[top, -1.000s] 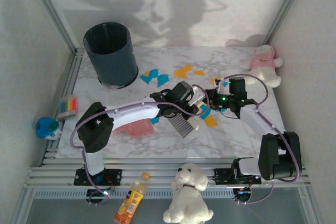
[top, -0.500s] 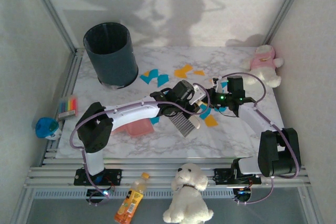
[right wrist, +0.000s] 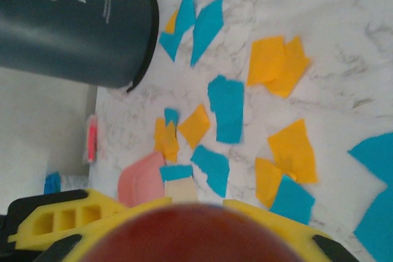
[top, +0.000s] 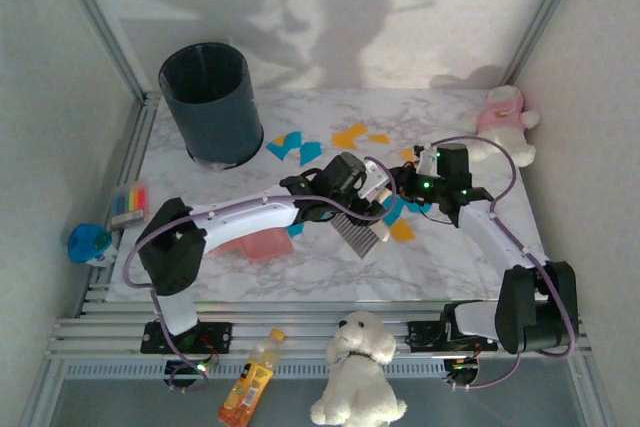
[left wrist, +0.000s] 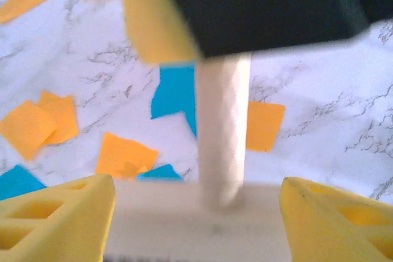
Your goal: Sweep away the paper scraps from the table
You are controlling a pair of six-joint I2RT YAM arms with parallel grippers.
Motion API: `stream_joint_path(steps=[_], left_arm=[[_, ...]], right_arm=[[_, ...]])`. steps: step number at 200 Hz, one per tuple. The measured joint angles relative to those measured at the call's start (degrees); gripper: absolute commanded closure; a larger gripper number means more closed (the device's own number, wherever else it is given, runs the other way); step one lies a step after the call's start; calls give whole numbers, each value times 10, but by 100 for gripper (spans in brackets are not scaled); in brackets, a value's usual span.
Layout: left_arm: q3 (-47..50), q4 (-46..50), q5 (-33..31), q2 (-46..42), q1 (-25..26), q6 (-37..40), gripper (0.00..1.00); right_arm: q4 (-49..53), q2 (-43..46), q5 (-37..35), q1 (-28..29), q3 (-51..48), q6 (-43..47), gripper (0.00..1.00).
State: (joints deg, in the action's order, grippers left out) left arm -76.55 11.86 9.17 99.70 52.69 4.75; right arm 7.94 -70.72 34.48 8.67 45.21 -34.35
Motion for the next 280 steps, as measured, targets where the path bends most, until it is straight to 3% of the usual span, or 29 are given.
stream_joint_path(steps=[49,87,127,166,201,239,280], left_arm=[[46,33,-15,-89,-44,11,29],[69,95,-36,-159,-108,31,31],[95,181,-61,-210,-141,84,32],[103,282,-59,-211,-170,132,42],[119,336,-21,-185,-176,160,50],[172,350,30,-167,-173,171,51],[205,346,46,-167,-150,178,54]], right_arm=[[9,47,-44,-31,-4,0,96],[22,80,-70,-45,-11,3,96],[39,89,-86,-52,-11,11,96],[56,91,-93,-54,-11,20,96],[65,93,-94,-54,-11,22,96],[67,95,-97,-55,-11,27,96],[75,95,-103,-58,-11,33,96]])
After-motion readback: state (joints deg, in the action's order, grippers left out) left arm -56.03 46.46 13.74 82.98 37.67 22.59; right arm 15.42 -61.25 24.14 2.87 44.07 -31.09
